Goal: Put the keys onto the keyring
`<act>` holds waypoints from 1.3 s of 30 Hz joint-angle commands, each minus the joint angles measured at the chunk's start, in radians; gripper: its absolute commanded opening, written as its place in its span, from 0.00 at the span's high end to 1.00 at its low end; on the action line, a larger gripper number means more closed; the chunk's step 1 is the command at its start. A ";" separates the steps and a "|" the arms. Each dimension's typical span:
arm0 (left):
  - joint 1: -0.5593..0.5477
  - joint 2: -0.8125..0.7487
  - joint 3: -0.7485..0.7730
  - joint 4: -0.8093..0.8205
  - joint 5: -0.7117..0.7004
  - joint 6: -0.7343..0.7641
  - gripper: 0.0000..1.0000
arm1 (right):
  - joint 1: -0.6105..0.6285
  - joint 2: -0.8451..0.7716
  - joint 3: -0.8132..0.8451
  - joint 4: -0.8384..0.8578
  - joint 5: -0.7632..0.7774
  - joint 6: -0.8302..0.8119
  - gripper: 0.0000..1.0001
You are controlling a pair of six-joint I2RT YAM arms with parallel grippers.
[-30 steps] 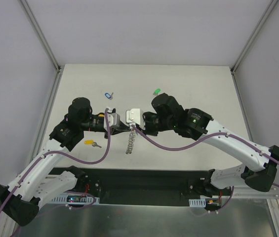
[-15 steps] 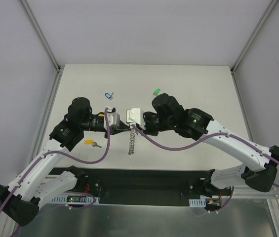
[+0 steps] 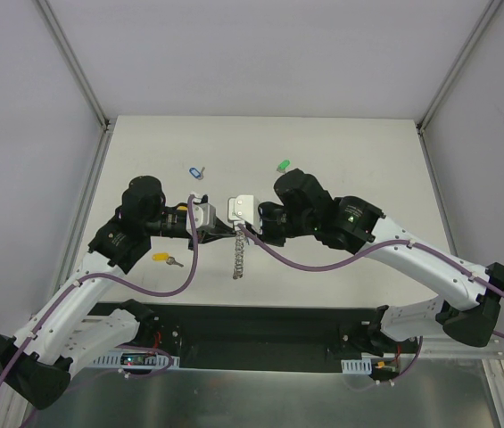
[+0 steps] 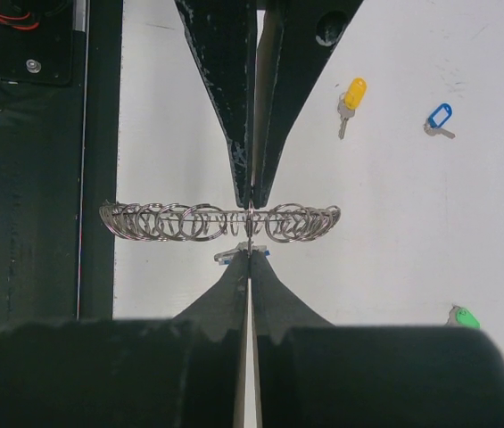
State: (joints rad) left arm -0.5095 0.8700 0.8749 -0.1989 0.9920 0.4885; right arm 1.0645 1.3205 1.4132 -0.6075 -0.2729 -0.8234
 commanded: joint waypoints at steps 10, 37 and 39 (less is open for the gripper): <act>-0.004 -0.003 0.018 0.072 0.092 0.009 1.00 | 0.005 -0.020 0.015 0.064 -0.037 0.032 0.99; -0.040 0.032 0.019 0.096 0.036 -0.034 1.00 | 0.028 0.005 0.059 0.083 -0.075 0.050 0.99; -0.047 0.032 0.018 0.098 -0.004 -0.037 1.00 | 0.029 0.016 0.072 0.081 -0.055 0.053 0.99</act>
State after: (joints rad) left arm -0.5293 0.8970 0.8749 -0.1734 1.0256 0.4595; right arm 1.0687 1.3216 1.4155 -0.6140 -0.3084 -0.7921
